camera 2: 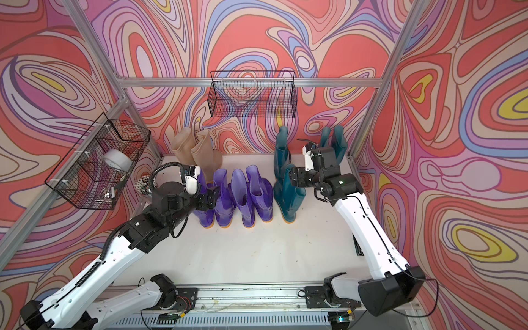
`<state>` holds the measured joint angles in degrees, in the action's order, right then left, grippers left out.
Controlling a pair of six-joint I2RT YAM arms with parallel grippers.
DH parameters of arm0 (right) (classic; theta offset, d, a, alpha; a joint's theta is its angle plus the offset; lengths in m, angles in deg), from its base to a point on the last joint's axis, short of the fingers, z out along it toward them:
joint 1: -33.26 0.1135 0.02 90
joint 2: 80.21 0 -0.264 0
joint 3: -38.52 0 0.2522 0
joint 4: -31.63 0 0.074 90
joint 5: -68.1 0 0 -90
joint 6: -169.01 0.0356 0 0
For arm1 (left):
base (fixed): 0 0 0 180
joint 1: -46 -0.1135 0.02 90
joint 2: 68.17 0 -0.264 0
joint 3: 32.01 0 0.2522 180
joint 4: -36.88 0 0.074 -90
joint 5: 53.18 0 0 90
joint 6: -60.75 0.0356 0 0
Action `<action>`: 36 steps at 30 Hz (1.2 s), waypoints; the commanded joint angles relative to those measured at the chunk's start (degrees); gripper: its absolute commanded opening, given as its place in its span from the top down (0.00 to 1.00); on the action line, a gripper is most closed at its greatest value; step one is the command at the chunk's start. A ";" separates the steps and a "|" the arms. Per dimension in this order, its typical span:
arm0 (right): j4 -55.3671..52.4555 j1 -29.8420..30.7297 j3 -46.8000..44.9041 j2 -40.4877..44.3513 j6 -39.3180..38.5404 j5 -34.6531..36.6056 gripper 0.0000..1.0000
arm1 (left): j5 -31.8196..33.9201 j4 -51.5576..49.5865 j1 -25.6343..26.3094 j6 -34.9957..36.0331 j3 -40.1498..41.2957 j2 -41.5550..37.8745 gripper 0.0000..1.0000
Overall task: Match and arrange rain boots in pairs
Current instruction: Pick up the rain boot at the center of the board.
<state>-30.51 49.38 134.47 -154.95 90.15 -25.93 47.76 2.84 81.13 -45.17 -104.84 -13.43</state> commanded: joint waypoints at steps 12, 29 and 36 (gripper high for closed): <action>-2.45 0.18 -2.38 -5.09 -0.78 -1.32 0.67 | -0.62 1.27 -0.42 -0.86 0.80 -1.63 0.15; -10.30 0.23 11.47 0.78 -4.41 7.17 1.00 | 0.88 1.54 -0.42 -0.16 1.10 -2.95 0.15; -6.89 0.17 17.84 -7.74 -1.29 16.63 1.00 | 0.98 1.42 -0.42 -0.07 1.07 -2.90 0.15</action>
<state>-44.36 49.38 148.26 -159.28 87.13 -15.79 47.81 2.87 81.13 -45.37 -104.34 -15.66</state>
